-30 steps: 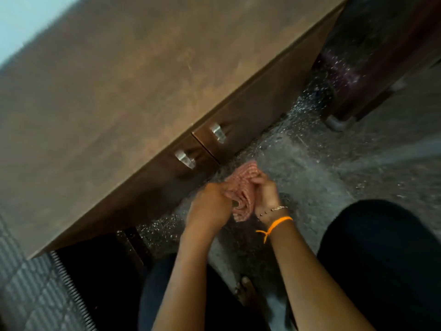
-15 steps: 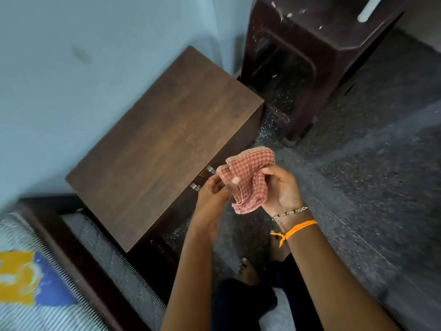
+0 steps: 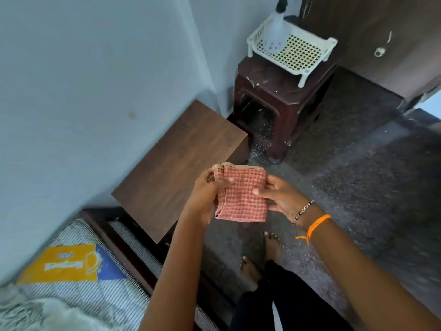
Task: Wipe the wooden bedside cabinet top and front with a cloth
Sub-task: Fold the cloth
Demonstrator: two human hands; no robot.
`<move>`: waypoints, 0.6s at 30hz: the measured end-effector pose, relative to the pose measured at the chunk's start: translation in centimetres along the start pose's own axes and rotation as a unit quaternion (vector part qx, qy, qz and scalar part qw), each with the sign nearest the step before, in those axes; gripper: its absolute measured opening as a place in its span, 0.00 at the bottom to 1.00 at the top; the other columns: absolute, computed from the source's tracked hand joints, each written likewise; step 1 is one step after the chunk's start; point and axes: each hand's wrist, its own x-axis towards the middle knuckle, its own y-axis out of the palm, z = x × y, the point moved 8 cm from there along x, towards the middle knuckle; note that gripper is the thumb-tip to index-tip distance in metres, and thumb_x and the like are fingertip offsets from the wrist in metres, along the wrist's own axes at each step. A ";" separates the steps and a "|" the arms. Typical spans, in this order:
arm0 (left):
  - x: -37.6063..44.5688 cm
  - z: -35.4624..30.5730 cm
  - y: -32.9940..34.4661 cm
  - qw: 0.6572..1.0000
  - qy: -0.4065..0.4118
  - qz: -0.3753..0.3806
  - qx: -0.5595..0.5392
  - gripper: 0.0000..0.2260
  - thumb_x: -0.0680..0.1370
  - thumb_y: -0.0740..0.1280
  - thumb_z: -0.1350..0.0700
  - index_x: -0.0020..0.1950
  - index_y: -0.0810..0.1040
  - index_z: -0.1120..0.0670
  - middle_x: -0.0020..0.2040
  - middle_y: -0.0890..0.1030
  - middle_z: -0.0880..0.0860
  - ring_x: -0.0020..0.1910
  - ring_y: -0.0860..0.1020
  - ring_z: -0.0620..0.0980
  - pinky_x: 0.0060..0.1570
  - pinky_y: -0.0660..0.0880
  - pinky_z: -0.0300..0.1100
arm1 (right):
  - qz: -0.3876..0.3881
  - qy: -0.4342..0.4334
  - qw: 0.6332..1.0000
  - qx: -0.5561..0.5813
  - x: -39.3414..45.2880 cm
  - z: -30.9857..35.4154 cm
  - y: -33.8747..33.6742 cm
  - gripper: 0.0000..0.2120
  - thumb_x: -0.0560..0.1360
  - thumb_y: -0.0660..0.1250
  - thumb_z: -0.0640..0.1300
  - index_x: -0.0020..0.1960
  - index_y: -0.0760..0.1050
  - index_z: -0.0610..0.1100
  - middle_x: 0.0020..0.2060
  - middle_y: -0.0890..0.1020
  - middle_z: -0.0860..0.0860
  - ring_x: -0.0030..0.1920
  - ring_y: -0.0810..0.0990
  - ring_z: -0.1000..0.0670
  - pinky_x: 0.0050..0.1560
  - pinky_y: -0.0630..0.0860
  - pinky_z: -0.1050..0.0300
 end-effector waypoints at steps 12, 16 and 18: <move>-1.0 1.4 5.2 0.958 -0.145 0.116 -0.218 0.13 0.70 0.66 0.61 0.53 0.75 0.64 0.43 0.84 0.60 0.41 0.84 0.54 0.41 0.82 0.47 | 0.005 0.077 0.992 0.103 -0.9 6.8 -1.0 0.09 0.79 0.55 0.35 0.49 0.74 0.37 0.43 0.78 0.42 0.43 0.78 0.48 0.43 0.78 0.57; 1.9 -1.5 4.3 0.968 -0.160 0.070 -0.179 0.12 0.69 0.67 0.66 0.52 0.77 0.66 0.43 0.83 0.61 0.39 0.84 0.53 0.42 0.81 0.45 | -0.026 0.106 0.988 0.106 1.3 9.0 -1.7 0.14 0.77 0.58 0.35 0.62 0.71 0.33 0.51 0.78 0.40 0.48 0.78 0.46 0.52 0.76 0.54; 3.4 -2.6 4.0 0.966 -0.175 0.044 -0.187 0.19 0.65 0.69 0.67 0.55 0.76 0.67 0.46 0.82 0.62 0.38 0.84 0.54 0.40 0.82 0.46 | -0.032 0.104 0.989 0.096 2.9 10.7 -1.6 0.14 0.77 0.56 0.34 0.60 0.72 0.32 0.49 0.81 0.41 0.48 0.79 0.45 0.54 0.75 0.53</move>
